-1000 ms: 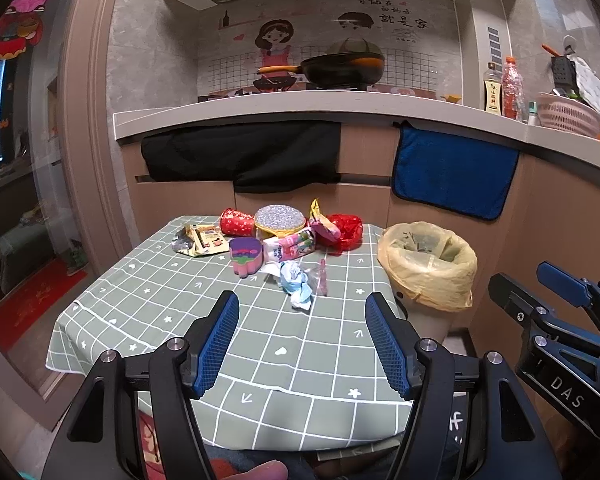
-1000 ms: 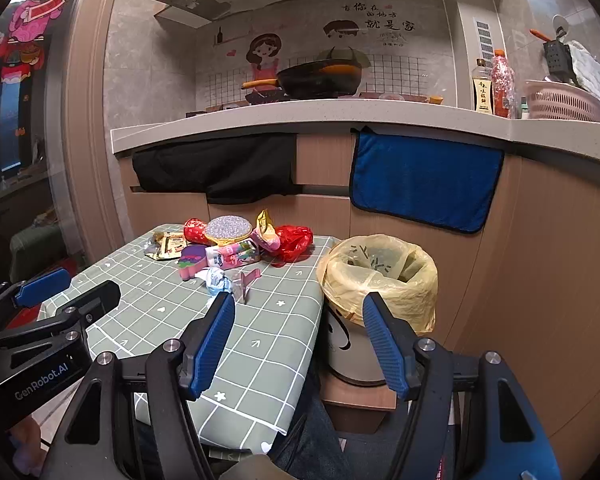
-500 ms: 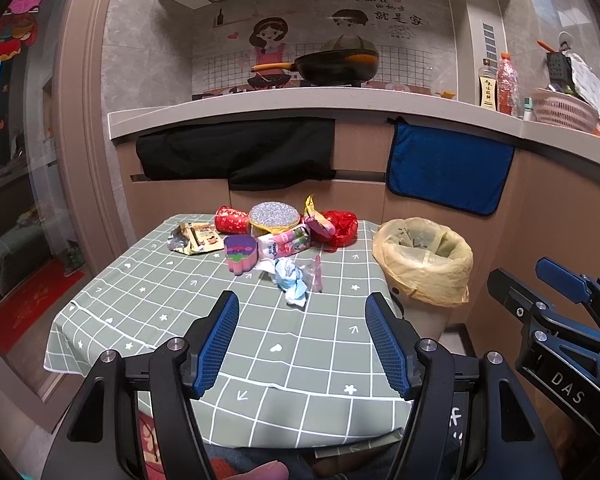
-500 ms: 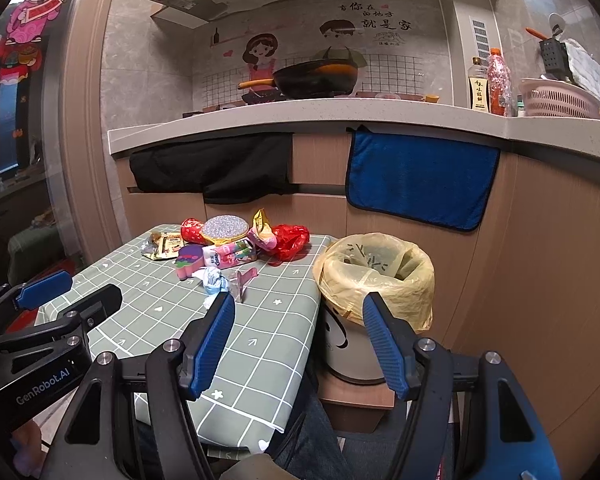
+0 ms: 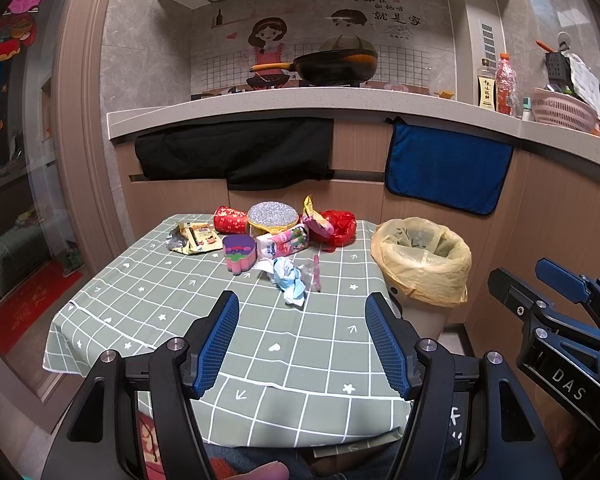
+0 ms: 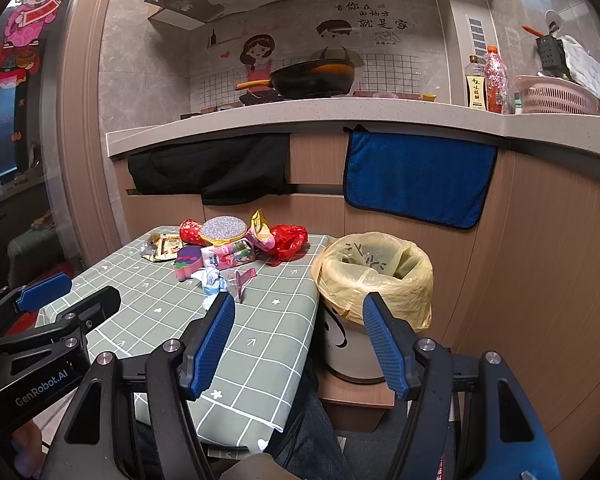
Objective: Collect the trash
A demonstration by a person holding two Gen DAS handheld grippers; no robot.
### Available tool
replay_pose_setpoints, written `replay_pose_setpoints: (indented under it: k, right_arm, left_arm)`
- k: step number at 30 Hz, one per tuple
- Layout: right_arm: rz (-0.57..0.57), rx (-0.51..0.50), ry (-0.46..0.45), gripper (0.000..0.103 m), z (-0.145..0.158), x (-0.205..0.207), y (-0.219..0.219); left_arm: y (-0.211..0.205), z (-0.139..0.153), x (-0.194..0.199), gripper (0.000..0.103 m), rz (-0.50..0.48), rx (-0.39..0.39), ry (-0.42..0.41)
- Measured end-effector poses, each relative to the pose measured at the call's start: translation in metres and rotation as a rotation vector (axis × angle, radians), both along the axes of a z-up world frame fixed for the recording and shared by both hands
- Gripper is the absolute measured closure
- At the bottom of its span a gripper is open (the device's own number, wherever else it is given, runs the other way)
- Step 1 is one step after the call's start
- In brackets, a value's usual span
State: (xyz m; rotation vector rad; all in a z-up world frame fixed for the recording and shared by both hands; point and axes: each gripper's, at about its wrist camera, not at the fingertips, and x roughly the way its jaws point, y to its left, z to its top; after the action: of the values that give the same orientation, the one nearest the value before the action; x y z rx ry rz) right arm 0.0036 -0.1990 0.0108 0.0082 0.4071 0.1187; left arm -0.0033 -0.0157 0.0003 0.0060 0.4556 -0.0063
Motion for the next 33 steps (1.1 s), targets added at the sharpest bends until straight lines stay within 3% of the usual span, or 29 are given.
replay_pose_setpoints:
  k: [33]
  right_arm:
    - [-0.002,0.008,0.005,0.039,-0.0049,-0.0019,-0.0018]
  left_arm:
    - [-0.0032,-0.0006,-0.0016,0.037,-0.009,-0.019,0.001]
